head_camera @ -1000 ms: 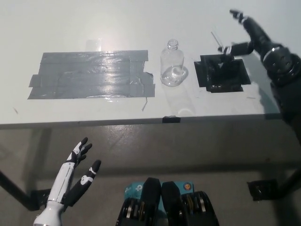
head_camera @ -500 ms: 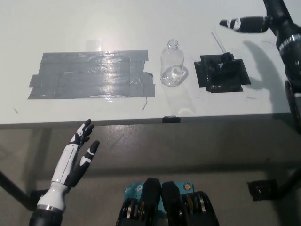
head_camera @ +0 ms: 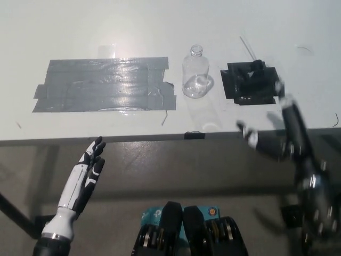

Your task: The robot grabs the black lid of the spray bottle on the desk and places it on the black area of the desk

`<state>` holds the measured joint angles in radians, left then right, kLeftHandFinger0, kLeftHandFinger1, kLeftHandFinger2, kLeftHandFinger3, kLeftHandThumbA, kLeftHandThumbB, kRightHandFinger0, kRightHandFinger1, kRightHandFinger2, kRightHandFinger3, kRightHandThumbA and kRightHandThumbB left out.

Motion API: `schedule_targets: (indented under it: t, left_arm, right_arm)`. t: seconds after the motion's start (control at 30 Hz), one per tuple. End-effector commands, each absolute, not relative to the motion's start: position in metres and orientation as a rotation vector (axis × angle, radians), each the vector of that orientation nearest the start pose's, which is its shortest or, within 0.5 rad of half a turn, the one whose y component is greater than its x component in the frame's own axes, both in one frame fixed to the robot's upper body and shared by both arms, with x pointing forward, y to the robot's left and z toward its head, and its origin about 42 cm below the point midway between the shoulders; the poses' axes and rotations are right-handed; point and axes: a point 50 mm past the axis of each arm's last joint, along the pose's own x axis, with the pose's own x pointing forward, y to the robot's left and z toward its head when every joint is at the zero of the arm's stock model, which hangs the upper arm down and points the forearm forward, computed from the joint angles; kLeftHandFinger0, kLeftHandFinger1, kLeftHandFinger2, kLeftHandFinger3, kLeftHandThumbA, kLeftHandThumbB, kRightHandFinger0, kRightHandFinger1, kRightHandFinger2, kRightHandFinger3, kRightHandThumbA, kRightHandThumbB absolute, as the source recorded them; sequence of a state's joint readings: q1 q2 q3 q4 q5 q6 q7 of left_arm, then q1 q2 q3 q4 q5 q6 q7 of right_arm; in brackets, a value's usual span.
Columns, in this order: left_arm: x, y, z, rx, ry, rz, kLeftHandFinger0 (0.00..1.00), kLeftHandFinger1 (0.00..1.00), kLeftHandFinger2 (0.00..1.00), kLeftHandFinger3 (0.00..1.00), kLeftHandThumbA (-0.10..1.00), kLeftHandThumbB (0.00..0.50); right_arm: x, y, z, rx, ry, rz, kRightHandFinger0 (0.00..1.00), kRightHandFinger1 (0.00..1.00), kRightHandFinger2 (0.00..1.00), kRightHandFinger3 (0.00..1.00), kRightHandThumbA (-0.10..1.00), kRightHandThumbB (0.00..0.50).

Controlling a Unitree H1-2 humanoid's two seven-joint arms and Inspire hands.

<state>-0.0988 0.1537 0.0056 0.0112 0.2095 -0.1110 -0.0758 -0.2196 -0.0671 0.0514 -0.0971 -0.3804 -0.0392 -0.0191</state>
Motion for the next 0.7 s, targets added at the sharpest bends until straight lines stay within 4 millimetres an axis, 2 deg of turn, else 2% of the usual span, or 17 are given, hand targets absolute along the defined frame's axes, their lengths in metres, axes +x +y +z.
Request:
schedule_targets:
  t: [0.0, 0.07, 0.23, 0.37, 0.67]
  left_arm:
    - [0.302, 0.251, 0.129, 0.335, -0.204, -0.08, 1.0, 1.0, 1.0, 1.0, 0.99, 0.084]
    - [0.296, 0.252, 0.125, 0.341, -0.192, -0.075, 1.0, 1.0, 1.0, 1.0, 0.98, 0.077]
    - [0.286, 0.252, 0.117, 0.352, -0.166, -0.081, 1.0, 1.0, 1.0, 1.0, 1.0, 0.06]
    - [0.282, 0.253, 0.114, 0.353, -0.162, -0.084, 1.0, 1.0, 1.0, 1.0, 0.99, 0.056]
    - [0.285, 0.25, 0.118, 0.349, -0.158, -0.097, 1.0, 1.0, 1.0, 1.0, 1.0, 0.063]
  right_arm:
    - [0.316, -0.193, 0.184, -0.486, -0.54, -0.032, 1.0, 1.0, 1.0, 1.0, 0.72, 0.15]
    - [0.311, -0.19, 0.168, -0.52, -0.531, 0.005, 1.0, 1.0, 1.0, 1.0, 0.67, 0.143]
    - [0.3, -0.192, 0.138, -0.566, -0.468, 0.051, 1.0, 1.0, 1.0, 1.0, 0.68, 0.15]
    - [0.3, -0.19, 0.127, -0.562, -0.441, 0.065, 1.0, 1.0, 1.0, 1.0, 0.7, 0.165]
    - [0.305, -0.194, 0.123, -0.549, -0.397, 0.059, 1.0, 1.0, 1.0, 1.0, 0.69, 0.181]
